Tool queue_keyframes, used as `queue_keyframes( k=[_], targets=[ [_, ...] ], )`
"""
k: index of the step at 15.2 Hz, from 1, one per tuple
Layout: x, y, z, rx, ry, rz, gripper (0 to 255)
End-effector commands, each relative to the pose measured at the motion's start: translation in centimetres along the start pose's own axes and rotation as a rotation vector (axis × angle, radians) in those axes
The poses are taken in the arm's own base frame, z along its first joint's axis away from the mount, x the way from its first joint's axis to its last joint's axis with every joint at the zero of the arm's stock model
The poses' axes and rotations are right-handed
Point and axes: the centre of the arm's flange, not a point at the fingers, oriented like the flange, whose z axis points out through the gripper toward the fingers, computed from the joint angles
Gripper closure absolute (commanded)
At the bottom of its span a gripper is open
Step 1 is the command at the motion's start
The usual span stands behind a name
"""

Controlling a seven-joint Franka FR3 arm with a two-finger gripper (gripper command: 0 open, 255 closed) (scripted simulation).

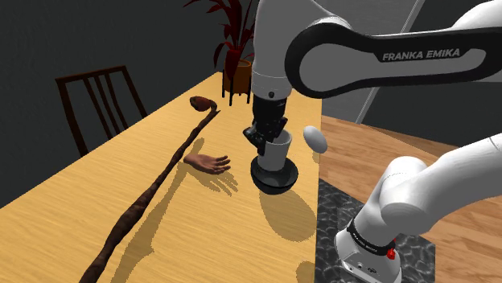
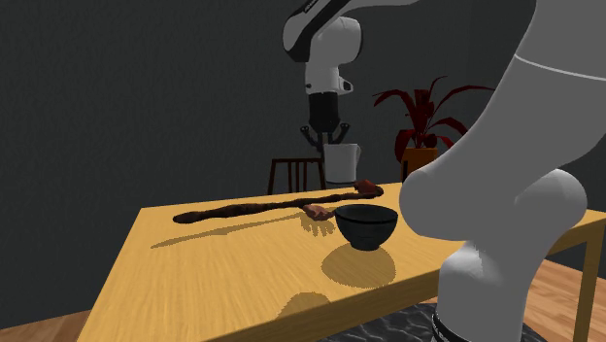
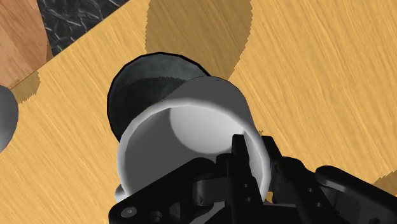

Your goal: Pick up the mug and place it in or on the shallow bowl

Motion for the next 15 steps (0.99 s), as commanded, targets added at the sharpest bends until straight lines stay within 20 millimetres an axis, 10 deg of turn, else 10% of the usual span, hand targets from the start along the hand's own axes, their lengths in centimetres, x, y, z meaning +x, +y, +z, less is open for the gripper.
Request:
queue_keyframes(
  k=[1, 6, 15],
  targets=[
    [1.1, 2.4, -0.1, 0.000, 0.000, -0.002, 255],
    [3.4, 8.6, -0.4, 0.000, 0.000, -0.002, 255],
    [3.5, 8.3, 4.3, 0.000, 0.000, -0.002, 255]
  ],
)
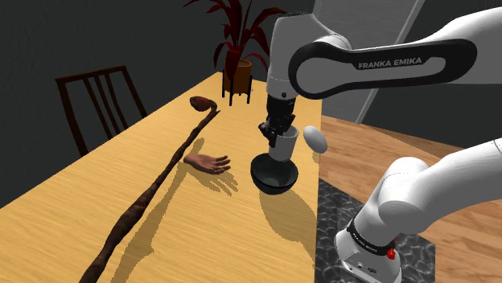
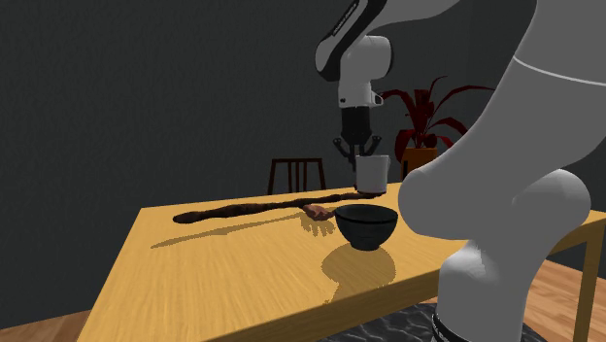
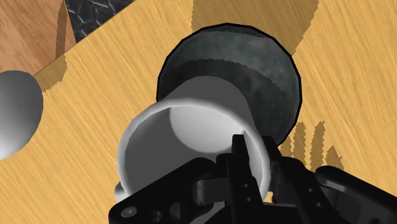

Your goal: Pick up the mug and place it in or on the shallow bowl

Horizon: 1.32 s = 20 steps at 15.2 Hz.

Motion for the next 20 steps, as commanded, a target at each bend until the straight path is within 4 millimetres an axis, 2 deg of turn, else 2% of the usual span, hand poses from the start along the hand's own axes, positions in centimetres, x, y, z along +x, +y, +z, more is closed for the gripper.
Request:
queue_keyframes(
  k=[1, 9, 16, 17, 20],
  targets=[
    [0.0, -0.1, 1.1, 0.000, 0.001, 0.000, 255],
    [0.0, -0.4, 5.1, 0.000, 0.001, 0.000, 255],
    [0.0, -0.4, 5.1, 0.000, 0.001, 0.000, 255],
    [0.0, -0.4, 5.1, 0.000, 0.001, 0.000, 0],
    [0.0, -0.4, 5.1, 0.000, 0.001, 0.000, 0]
  ],
)
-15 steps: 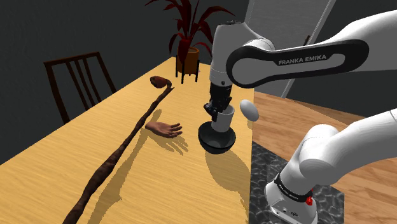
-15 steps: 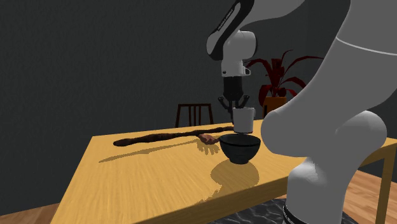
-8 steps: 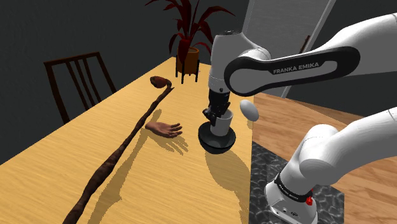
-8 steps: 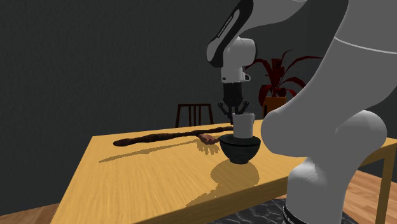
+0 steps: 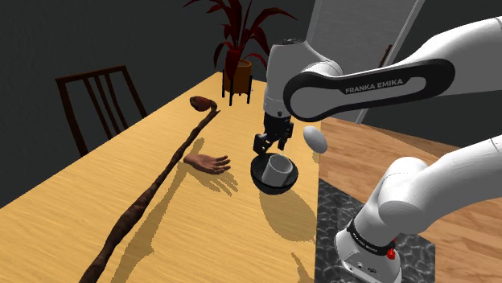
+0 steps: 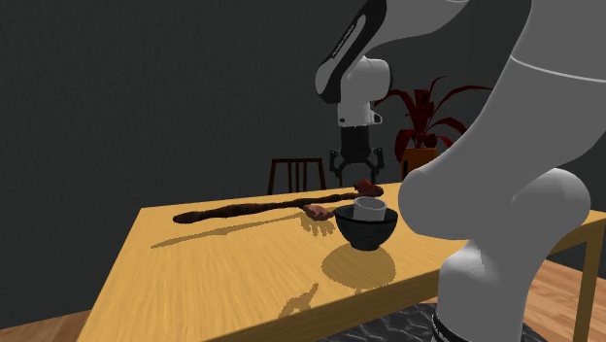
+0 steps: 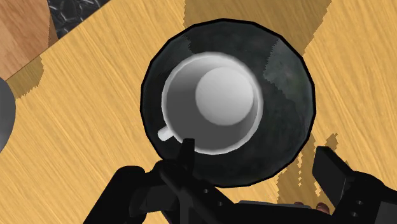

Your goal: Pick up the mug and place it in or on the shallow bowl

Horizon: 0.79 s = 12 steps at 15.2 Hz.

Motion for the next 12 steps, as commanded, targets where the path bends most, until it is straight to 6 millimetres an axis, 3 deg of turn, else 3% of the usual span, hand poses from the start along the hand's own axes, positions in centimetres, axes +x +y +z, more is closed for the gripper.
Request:
queue_keyframes(
  k=[1, 2, 6, 12],
  targets=[
    [0.0, 0.0, 0.0, 0.000, 0.000, 0.000, 0],
    [0.0, 0.0, 0.0, 0.000, 0.000, 0.000, 0],
    [0.0, 0.0, -5.0, 0.000, 0.000, 0.000, 0],
    [0.0, 0.0, -5.0, 0.000, 0.000, 0.000, 0]
  ],
)
